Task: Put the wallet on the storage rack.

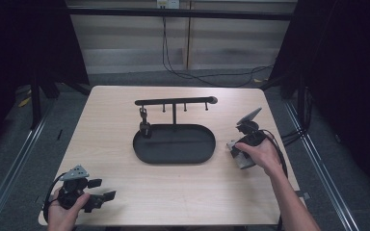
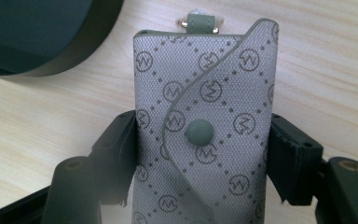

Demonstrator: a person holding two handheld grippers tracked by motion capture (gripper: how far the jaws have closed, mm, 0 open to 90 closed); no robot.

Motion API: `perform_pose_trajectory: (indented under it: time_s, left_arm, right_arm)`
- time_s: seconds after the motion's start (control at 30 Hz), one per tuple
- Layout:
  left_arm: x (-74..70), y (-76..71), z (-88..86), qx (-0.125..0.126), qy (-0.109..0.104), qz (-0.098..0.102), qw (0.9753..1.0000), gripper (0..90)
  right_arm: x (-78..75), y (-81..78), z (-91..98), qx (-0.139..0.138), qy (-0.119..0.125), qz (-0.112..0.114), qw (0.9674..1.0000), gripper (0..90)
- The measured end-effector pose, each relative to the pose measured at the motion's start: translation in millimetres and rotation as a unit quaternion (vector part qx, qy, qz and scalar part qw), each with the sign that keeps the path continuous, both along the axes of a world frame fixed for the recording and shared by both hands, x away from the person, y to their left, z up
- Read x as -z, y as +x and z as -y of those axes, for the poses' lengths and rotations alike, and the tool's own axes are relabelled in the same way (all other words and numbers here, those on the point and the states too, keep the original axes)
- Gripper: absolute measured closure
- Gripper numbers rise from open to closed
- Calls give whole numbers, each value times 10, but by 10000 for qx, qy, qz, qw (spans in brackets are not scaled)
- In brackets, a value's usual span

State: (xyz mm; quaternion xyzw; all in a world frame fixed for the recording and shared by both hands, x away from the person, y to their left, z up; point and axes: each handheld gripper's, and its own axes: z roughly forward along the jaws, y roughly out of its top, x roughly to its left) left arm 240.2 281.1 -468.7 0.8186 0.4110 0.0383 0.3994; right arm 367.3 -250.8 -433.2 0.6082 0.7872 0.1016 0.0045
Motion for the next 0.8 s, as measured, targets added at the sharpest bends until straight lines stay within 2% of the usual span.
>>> perform_pose_trajectory:
  time_s: [0.2,0.33,0.4,0.67,0.8]
  left_arm:
    - [3,15,8,-6,-11,-25,10000,216]
    - [20,11,48,26,67,-43,10000,217]
    - [8,8,51,68,92,-2,9999,217]
    - [21,10,42,47,72,-71,9999,217]
    - [22,6,40,43,86,-63,9999,217]
  right_arm:
    - [-158,15,10,-59,21,85,9999,331]
    - [-214,20,13,-39,20,103,9999,331]
    - [-234,14,8,-59,74,90,9999,331]
    - [-259,16,-25,-63,226,132,9996,331]
    - [-291,12,-40,-73,406,217,9989,331]
